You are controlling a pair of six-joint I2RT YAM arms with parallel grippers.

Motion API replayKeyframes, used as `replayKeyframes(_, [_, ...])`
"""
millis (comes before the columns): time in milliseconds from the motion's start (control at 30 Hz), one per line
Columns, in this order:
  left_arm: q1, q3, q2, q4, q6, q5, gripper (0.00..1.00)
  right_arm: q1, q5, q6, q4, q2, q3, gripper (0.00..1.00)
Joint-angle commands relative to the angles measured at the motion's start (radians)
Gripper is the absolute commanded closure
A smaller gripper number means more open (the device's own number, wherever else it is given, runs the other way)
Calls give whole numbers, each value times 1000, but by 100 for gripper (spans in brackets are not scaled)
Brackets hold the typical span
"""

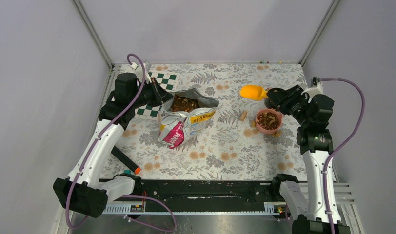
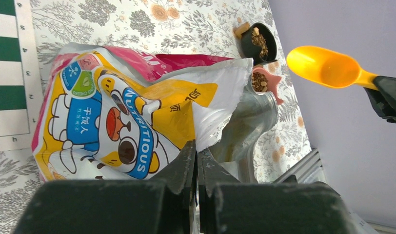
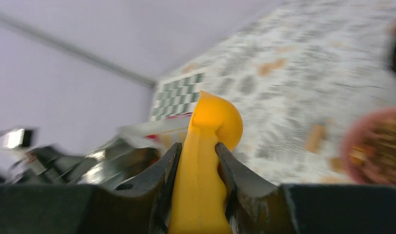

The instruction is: Serve the pet food

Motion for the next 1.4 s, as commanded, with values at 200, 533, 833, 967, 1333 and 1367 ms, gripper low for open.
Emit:
replayKeyframes(200, [1, 67, -2, 34, -113, 111, 100, 374, -163, 197, 522, 56, 1, 97])
replayKeyframes(533, [1, 97, 3, 40, -145, 92, 100, 784, 216, -69, 246, 316, 193, 99])
replayKeyframes(833, [1, 92, 6, 41, -148, 100, 100, 906, 509, -167, 76, 544, 316, 100])
replayKeyframes(967, [0, 76, 9, 67, -164, 110, 100, 934, 506, -174, 51, 637, 330, 100])
replayKeyframes(1333, [-3, 54, 30, 85, -167, 112, 100, 943, 50, 126, 393, 813, 235, 100])
replayKeyframes(1367, [-2, 51, 29, 85, -166, 110, 100, 943, 17, 174, 448, 822, 226, 100])
